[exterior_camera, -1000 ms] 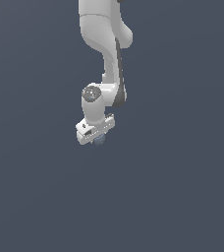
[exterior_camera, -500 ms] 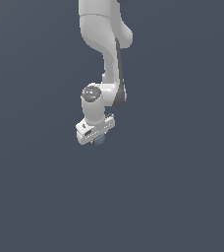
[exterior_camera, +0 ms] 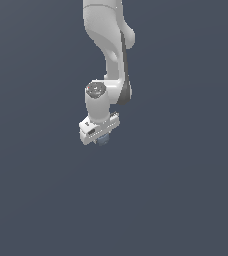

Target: Pick up the object and move it to a goal position.

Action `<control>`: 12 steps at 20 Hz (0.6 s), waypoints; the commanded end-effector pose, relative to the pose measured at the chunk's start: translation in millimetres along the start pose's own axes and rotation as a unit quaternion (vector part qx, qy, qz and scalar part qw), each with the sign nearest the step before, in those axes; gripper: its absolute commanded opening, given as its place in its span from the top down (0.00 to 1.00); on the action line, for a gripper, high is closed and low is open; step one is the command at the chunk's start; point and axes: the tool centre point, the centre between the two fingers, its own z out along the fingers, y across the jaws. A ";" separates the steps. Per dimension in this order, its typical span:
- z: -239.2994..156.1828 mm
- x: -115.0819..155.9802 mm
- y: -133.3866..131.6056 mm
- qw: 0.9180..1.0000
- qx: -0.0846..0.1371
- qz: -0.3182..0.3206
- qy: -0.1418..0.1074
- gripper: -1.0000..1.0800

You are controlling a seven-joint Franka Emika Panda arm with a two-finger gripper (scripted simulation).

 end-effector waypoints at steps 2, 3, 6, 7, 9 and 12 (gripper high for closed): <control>-19.8 6.6 -8.9 1.000 0.000 0.000 0.000 1.00; -26.8 8.8 -12.0 1.000 0.000 0.000 0.000 1.00; -50.6 16.5 -22.9 1.000 -0.001 -0.001 0.000 1.00; -59.5 19.4 -26.8 1.000 -0.001 -0.001 0.000 1.00; -78.6 25.4 -35.3 1.000 -0.001 -0.001 0.000 1.00; -110.1 35.7 -49.4 1.000 -0.001 -0.001 0.000 1.00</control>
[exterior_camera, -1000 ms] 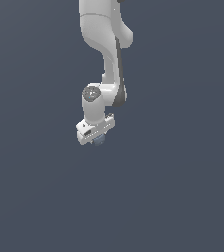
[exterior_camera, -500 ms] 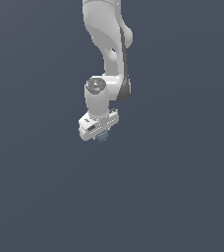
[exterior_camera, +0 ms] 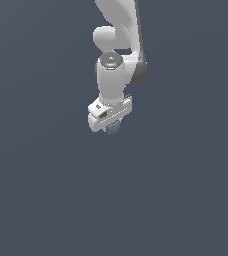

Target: Pick up the object and move it to a goal position.

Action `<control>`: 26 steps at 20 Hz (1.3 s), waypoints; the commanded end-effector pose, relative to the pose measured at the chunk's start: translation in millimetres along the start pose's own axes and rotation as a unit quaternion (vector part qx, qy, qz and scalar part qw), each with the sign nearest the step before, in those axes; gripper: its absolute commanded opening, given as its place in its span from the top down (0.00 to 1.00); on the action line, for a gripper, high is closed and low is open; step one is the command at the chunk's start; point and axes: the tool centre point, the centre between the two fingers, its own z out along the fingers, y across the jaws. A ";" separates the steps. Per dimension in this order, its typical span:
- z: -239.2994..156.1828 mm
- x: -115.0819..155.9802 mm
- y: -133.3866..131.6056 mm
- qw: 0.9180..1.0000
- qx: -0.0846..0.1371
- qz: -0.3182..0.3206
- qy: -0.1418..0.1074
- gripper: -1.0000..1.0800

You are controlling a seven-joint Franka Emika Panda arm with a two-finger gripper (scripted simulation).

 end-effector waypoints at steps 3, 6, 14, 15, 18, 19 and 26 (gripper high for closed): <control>-48.6 15.7 -21.8 1.000 0.000 0.000 0.000 1.00; -80.1 26.0 -35.4 1.000 0.000 0.000 0.000 1.00; -161.8 54.0 -70.2 1.000 0.000 -0.001 0.000 1.00; -171.6 57.4 -74.1 1.000 0.000 -0.001 0.000 1.00; -197.8 67.0 -84.9 1.000 0.000 -0.001 0.000 1.00; -205.5 69.9 -88.0 1.000 0.000 -0.001 0.000 1.00; -244.6 85.0 -102.7 1.000 0.001 0.000 0.000 1.00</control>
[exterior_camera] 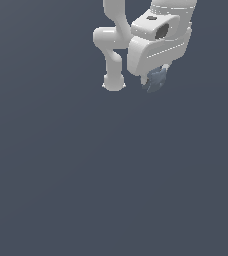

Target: Pick up the object and move it to a goal position.

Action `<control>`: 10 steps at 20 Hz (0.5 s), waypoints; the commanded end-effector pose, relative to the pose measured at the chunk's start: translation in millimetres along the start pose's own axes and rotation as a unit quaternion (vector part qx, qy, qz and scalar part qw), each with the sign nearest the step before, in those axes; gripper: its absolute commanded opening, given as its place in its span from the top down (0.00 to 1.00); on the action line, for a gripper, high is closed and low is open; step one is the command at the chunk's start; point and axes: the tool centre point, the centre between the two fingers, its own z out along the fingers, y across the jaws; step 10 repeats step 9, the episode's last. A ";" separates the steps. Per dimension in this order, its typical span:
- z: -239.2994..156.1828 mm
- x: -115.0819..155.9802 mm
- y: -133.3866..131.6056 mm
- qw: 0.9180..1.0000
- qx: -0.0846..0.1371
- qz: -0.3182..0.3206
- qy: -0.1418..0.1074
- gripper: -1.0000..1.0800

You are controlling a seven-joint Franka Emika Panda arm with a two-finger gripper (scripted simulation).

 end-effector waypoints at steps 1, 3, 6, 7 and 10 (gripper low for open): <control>-10.6 4.0 -3.8 1.000 0.000 0.001 0.000 1.00; -16.3 6.5 -5.9 1.000 0.000 0.001 0.000 1.00; -21.5 8.9 -7.8 1.000 0.000 0.001 0.000 1.00; -22.4 9.4 -8.2 1.000 0.000 0.001 0.000 1.00; -23.2 9.7 -8.5 1.000 0.000 0.001 0.000 1.00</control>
